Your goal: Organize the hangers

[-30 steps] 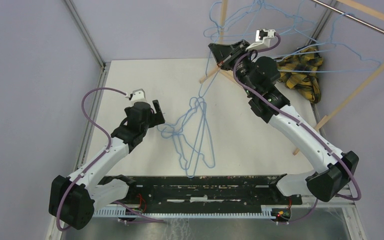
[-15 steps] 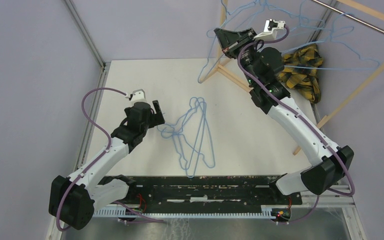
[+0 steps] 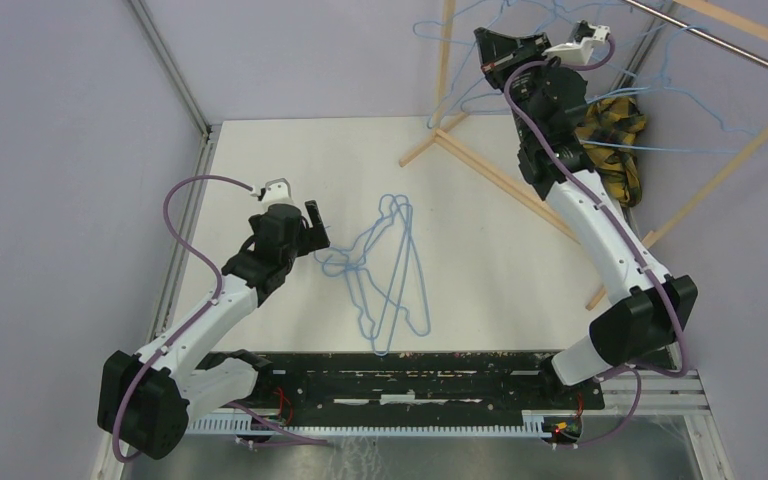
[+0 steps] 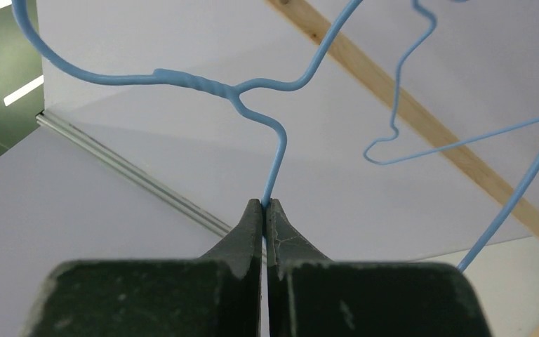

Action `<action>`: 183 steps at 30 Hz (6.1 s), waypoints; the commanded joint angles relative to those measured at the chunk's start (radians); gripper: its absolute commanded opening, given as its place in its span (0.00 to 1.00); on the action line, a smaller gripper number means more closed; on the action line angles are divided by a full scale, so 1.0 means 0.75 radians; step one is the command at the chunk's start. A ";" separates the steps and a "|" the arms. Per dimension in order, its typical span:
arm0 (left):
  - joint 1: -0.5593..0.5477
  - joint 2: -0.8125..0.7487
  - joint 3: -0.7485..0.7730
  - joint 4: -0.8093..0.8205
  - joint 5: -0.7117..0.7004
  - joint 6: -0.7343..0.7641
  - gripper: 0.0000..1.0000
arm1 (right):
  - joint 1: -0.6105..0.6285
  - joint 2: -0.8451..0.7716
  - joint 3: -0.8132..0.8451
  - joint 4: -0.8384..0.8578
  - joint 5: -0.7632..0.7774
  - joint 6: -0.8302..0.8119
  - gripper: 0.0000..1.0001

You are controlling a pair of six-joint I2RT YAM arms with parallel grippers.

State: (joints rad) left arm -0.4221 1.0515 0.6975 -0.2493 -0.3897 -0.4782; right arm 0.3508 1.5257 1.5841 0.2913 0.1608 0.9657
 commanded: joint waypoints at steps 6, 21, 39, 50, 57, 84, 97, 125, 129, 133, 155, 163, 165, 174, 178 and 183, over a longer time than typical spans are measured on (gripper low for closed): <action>0.003 0.019 0.021 0.028 0.002 -0.007 0.99 | -0.061 -0.037 -0.019 0.072 -0.079 0.089 0.01; 0.003 -0.011 -0.006 0.038 0.005 -0.017 0.99 | -0.068 -0.338 -0.232 -0.060 0.110 -0.074 0.01; 0.001 -0.031 -0.022 0.040 0.037 -0.025 0.99 | -0.082 -0.872 -0.563 -0.377 0.664 -0.415 0.01; 0.001 -0.014 -0.026 0.055 0.039 -0.027 0.99 | -0.091 -0.920 -0.561 -0.463 0.674 -0.549 0.01; 0.001 -0.010 -0.021 0.057 0.035 -0.023 0.99 | -0.091 -0.801 -0.402 -0.527 0.340 -0.676 0.01; 0.002 0.055 -0.015 0.071 0.022 -0.013 0.99 | -0.096 -0.351 -0.095 -0.299 0.246 -0.782 0.01; 0.002 0.092 -0.020 0.098 0.035 -0.019 0.99 | -0.098 -0.620 -0.261 -0.464 0.136 -0.630 0.01; 0.002 0.130 -0.021 0.114 0.069 -0.021 0.99 | -0.097 -0.591 -0.302 -0.351 0.331 -0.630 0.01; 0.002 0.141 -0.013 0.117 0.078 -0.021 0.99 | -0.096 -0.587 -0.292 -0.311 0.355 -0.636 0.01; 0.002 0.151 -0.006 0.114 0.079 -0.017 0.99 | -0.097 -0.554 -0.247 -0.293 0.337 -0.647 0.01; 0.001 0.149 -0.028 0.123 0.076 -0.021 1.00 | -0.100 -0.271 -0.112 -0.189 0.581 -0.797 0.01; 0.003 0.160 -0.030 0.126 0.093 -0.023 0.99 | -0.127 -0.335 -0.228 -0.172 0.756 -0.842 0.01; 0.001 0.158 -0.033 0.125 0.093 -0.024 1.00 | -0.149 -0.348 -0.250 -0.185 0.764 -0.831 0.01; 0.000 0.151 -0.040 0.125 0.102 -0.029 0.99 | -0.245 -0.490 -0.413 -0.232 0.850 -0.794 0.01; -0.006 0.148 -0.040 0.126 0.104 -0.031 1.00 | -0.300 -0.568 -0.478 -0.281 0.860 -0.787 0.01; -0.012 0.152 -0.041 0.126 0.113 -0.033 1.00 | -0.373 -0.682 -0.548 -0.350 0.871 -0.777 0.01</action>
State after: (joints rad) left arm -0.4240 1.1702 0.6662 -0.1993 -0.3130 -0.4786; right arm 0.1104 1.0790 1.2156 0.1253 0.7479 0.3805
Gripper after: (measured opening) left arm 0.994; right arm 0.014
